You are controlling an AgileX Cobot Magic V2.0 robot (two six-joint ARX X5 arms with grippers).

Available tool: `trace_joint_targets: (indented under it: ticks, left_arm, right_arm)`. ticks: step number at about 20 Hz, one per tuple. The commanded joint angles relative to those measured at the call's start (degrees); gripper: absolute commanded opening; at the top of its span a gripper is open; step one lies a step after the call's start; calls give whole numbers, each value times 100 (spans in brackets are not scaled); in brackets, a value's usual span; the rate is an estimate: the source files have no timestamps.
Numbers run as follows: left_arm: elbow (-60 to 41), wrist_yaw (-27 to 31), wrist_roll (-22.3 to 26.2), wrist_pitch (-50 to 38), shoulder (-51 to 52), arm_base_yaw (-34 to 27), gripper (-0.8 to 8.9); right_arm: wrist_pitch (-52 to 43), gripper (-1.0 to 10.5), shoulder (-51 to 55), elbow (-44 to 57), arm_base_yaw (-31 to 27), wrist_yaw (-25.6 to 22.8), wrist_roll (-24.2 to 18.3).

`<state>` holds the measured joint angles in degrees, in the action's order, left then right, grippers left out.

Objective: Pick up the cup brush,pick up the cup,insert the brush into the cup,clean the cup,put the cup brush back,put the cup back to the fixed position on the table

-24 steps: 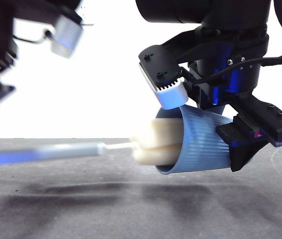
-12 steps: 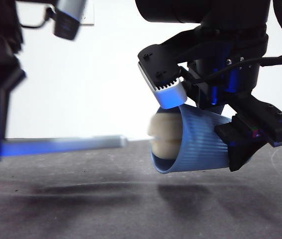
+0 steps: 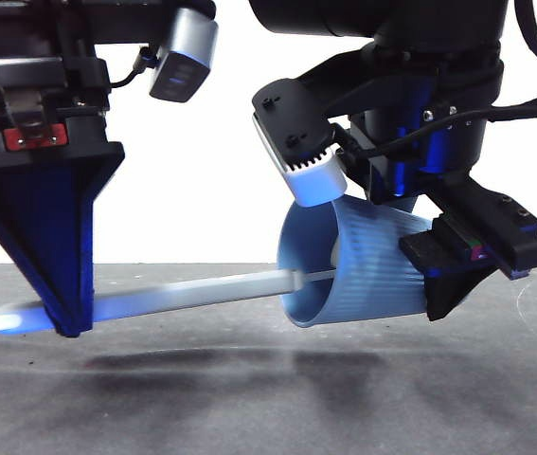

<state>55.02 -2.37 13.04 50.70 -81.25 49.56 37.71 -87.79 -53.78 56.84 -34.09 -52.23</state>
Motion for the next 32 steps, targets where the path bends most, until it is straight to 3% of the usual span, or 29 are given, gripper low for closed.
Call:
trace_joint_targets:
  ticks: [1, 4, 10, 14, 16, 19, 21, 24, 27, 32]
  left_arm:
    - [-20, 201, -133, 227, 0, 20, -8]
    - [-20, 741, -302, 968, 94, -59, -8]
    - [-22, 879, -562, 1921, 1010, -503, -8]
    - [-24, 879, -691, 2387, 1646, -824, -8]
    - [-24, 879, -938, 2356, 1993, -933, -9]
    - [-149, 826, -1808, 1357, 2216, -1174, -9]
    - [-452, 782, -2444, 273, 2144, -1338, -9]
    - [-688, 758, -3036, -990, 1742, -1749, -9]
    - [-688, -208, -3504, -1836, 1207, -2264, -9]
    - [-688, -245, -3571, -2225, 153, -2245, -8]
  right_arm:
    - [61, -17, -33, -4, 61, 90, 234]
    - [304, -17, -31, -4, 46, 48, 498]
    - [308, -17, -11, -4, 28, -155, 1137]
    - [304, -17, 133, -4, -63, -205, 2212]
    - [273, -17, 343, -4, -120, -203, 3071]
    - [83, -17, 1034, -4, -184, 225, 4653]
    - [-160, -17, 1624, -4, -186, 577, 5375]
    - [-621, -17, 2452, -4, -186, 844, 5711]
    - [-824, -17, 3034, -4, -186, 916, 5893]
    - [-883, -17, 3296, -4, -195, 1025, 5893]
